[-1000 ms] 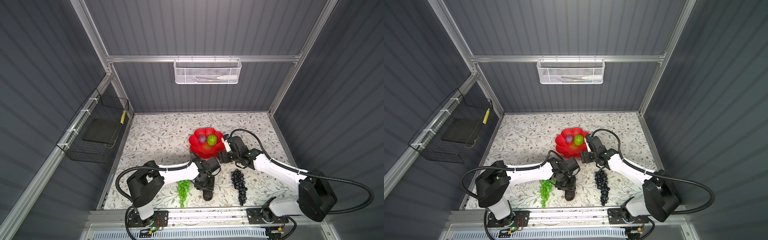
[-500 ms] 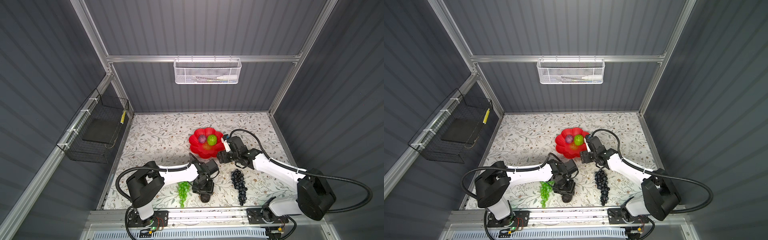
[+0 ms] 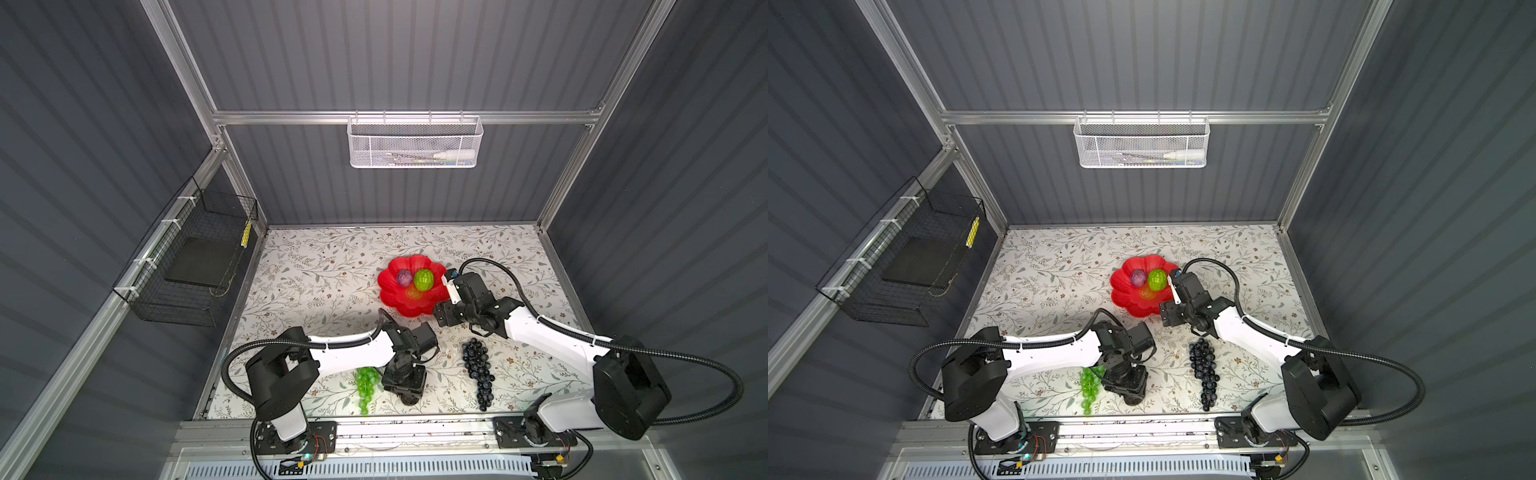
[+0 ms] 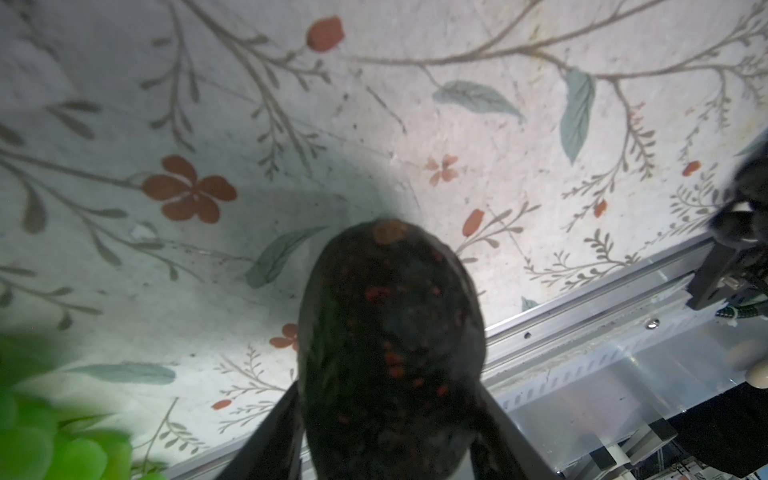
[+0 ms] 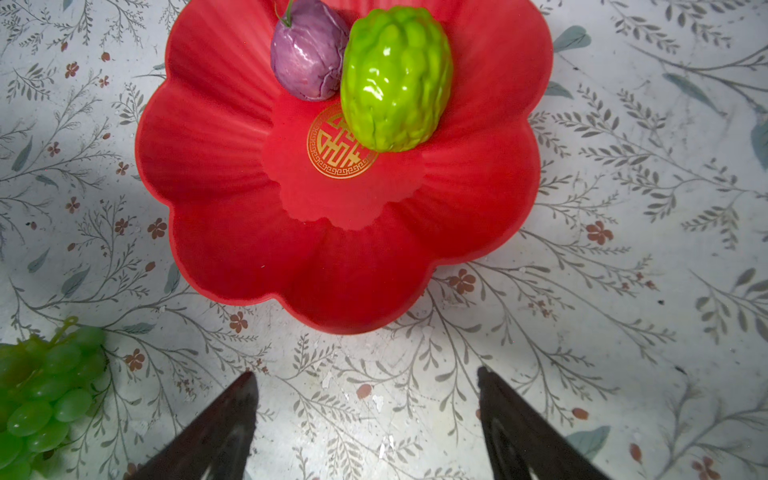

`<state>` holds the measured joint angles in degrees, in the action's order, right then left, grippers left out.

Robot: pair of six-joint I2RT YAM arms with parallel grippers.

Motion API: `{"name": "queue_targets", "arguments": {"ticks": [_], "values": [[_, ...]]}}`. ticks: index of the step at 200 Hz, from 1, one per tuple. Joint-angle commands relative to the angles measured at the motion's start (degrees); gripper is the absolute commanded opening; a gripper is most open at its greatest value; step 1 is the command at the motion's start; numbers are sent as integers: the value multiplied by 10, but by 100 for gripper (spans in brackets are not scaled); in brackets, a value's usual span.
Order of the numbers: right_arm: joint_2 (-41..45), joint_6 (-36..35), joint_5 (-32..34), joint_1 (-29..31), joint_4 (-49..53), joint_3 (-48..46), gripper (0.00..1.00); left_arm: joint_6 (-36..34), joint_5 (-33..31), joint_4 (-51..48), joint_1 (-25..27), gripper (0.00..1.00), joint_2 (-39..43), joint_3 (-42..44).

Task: Place and organize the fake fruits in the fruit bowl
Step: 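Carry the dark brown fruit with the left gripper and lower it into the bowl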

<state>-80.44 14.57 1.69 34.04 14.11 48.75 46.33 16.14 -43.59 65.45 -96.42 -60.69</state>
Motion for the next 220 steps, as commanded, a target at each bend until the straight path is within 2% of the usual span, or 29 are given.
{"name": "queue_targets", "arguments": {"ticks": [1,15,46,66,86,106,141,158,182,220], "values": [[-2,0,4,-1,-3,6,83,-8,2,-18,5,46,-8,-14],[-3,0,3,-2,-4,6,83,-10,-4,-22,5,40,-4,-13],[-3,-1,2,-2,-7,9,83,-21,-26,-34,4,39,8,-19],[3,-3,3,-2,-4,10,83,-46,-52,-56,-5,41,20,-53],[18,-7,13,-2,-5,7,83,-81,-57,-78,-41,41,24,-106],[30,-5,10,-5,-4,7,83,-128,-54,-90,-99,42,12,-166],[54,26,-61,-47,7,6,82,-226,-73,-128,-184,43,-72,-321],[75,30,-72,-65,9,-7,82,-258,-86,-141,-214,43,-116,-381],[92,27,-74,-79,16,-20,82,-285,-79,-128,-246,43,-167,-428],[109,32,-70,-82,23,-37,82,-328,-78,-131,-267,45,-241,-477]]}}
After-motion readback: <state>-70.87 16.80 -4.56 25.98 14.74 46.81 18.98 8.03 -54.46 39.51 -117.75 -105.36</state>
